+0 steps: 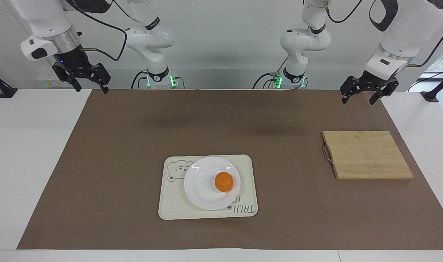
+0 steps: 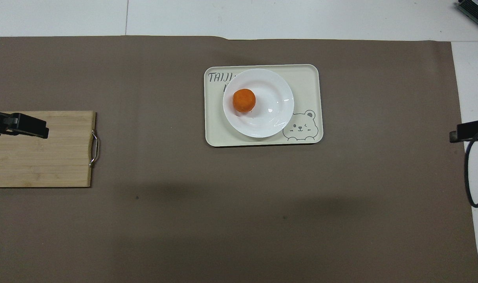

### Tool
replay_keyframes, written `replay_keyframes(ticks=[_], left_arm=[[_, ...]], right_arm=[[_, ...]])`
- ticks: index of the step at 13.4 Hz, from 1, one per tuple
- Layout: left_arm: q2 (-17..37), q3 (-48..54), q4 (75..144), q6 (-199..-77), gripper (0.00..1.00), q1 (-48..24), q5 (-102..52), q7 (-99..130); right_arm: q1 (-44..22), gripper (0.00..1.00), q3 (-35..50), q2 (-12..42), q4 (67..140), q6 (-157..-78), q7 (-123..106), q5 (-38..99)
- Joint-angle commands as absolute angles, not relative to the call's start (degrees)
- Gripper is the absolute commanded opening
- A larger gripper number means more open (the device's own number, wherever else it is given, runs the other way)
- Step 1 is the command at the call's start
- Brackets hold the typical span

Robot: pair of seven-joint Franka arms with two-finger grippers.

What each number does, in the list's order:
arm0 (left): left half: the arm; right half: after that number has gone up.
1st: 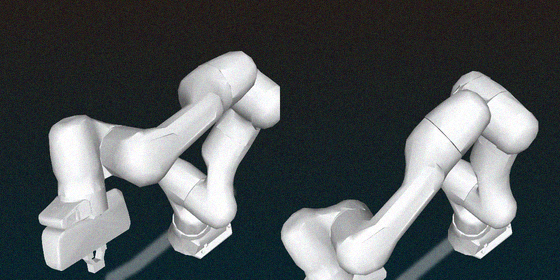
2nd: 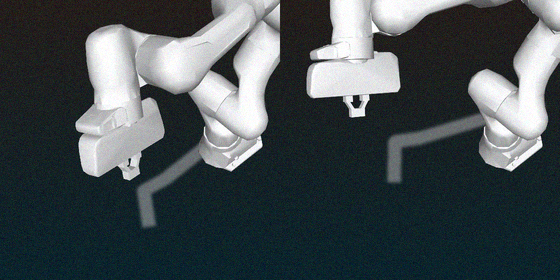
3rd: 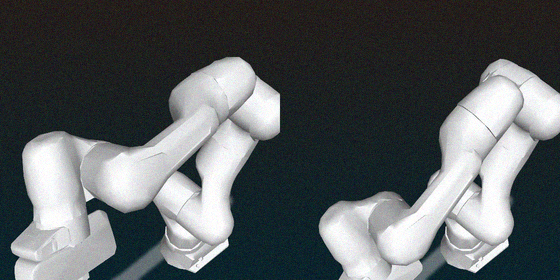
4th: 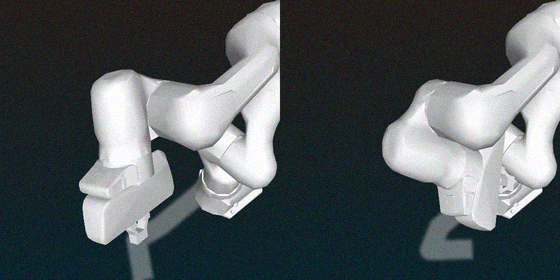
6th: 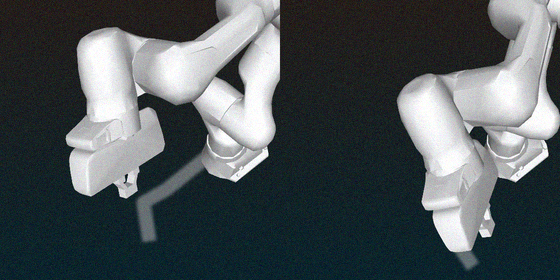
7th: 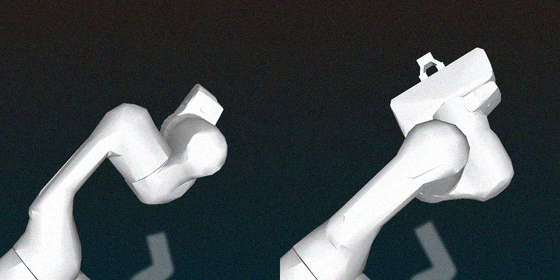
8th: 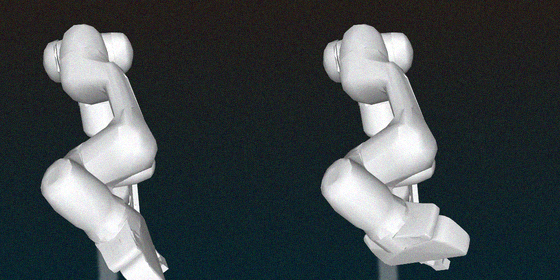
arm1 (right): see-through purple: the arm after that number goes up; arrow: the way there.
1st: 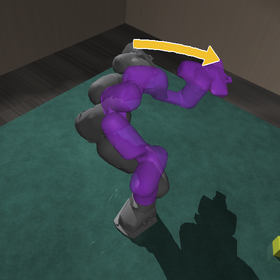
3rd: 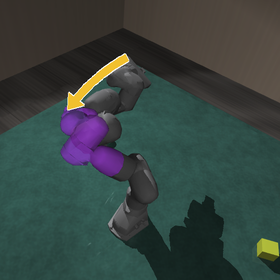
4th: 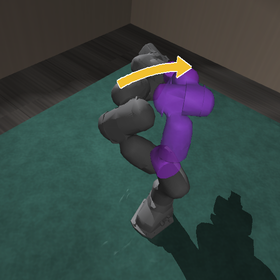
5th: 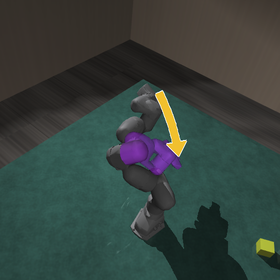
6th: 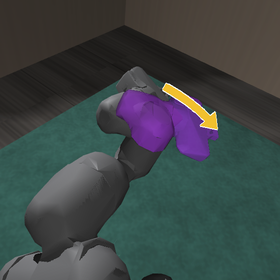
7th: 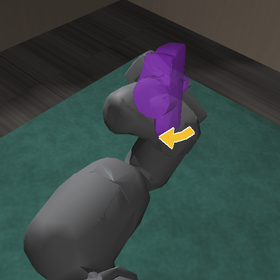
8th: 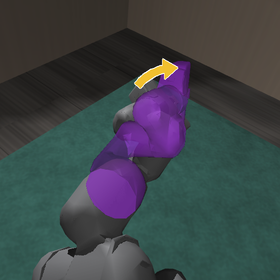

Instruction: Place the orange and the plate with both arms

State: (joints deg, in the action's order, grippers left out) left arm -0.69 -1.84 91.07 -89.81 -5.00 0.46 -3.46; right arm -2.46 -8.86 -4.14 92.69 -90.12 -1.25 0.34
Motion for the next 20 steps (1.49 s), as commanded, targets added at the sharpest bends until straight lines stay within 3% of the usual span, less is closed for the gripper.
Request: replay_keyframes(ticks=[1, 10, 15, 20], left_arm=[[-0.6, -1.5, 90.7, -88.9, 1.0, -4.6, 1.2, -4.0], [-0.6, -1.5, 90.7, -88.9, 1.0, -4.6, 1.2, -4.0], [-0.6, -1.5, 90.7, -88.9, 1.0, -4.6, 1.2, -4.0], [-0.6, -1.5, 90.7, -88.9, 1.0, -4.6, 1.2, -4.0]], right_arm=[[-1.1, 1.0, -8.6, -5.4, 94.5, -91.3, -4.3, -1.1], [-1.9, 1.0, -7.7, -7.1, 97.4, -91.5, -3.8, -2.5], [-1.8, 1.0, -7.7, -3.4, 91.0, -90.2, -3.8, -1.8], [-1.8, 1.0, -7.4, -4.0, 91.8, -89.0, -0.8, -1.5]])
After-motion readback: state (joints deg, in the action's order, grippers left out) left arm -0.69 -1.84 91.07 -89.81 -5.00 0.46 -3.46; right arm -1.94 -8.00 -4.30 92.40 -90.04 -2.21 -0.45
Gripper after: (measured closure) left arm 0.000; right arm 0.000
